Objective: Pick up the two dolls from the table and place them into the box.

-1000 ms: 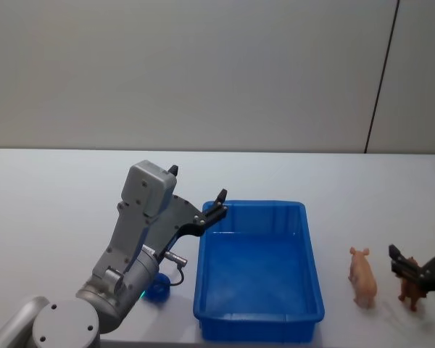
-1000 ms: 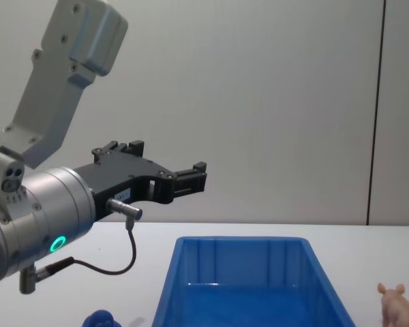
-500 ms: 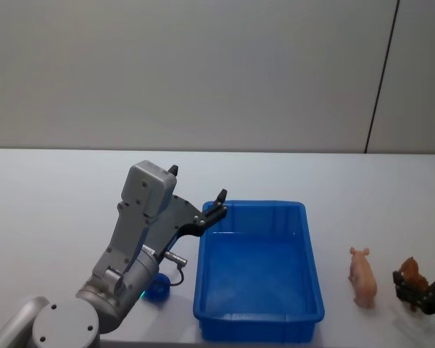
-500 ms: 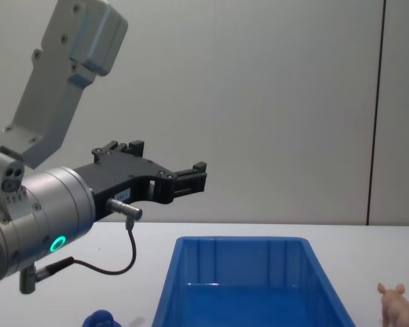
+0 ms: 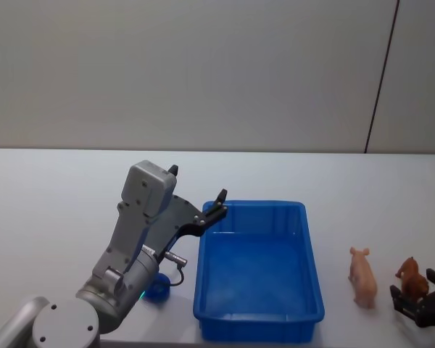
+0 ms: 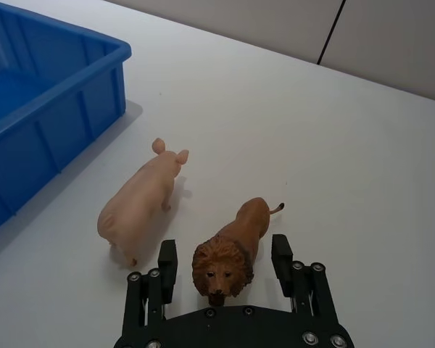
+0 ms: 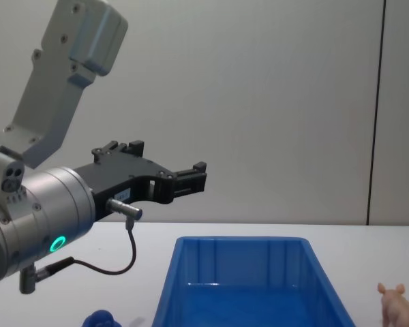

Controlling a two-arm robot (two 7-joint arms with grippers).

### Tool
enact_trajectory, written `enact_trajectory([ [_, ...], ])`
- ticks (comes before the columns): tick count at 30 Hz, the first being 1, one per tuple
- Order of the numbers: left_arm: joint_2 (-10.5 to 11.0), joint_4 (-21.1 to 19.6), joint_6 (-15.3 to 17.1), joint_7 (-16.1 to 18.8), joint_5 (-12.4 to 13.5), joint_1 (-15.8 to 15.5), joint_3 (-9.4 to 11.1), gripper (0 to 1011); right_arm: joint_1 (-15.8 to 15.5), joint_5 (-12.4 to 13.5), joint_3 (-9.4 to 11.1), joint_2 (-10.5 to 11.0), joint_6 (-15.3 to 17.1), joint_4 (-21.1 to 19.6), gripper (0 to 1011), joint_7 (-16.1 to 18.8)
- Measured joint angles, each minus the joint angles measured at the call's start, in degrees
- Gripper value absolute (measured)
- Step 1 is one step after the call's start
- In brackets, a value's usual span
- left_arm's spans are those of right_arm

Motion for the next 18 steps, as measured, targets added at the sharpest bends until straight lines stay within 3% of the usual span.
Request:
enact_trajectory([
  [11, 0.0, 0.0, 0.0, 0.0, 0.0, 0.0, 0.0, 1001, 0.7, 0.0, -0.1, -0.5, 0.2, 1.0, 512, 0.1],
  [12, 0.0, 0.0, 0.0, 0.0, 0.0, 0.0, 0.0, 1002, 0.6, 0.1, 0.0, -0.5, -0.2, 0.9, 443, 0.0],
  [18, 0.0, 0.0, 0.0, 0.0, 0.0, 0.0, 0.0, 1002, 0.4, 0.6, 0.3, -0.5, -2.2, 0.0, 433, -0.7],
])
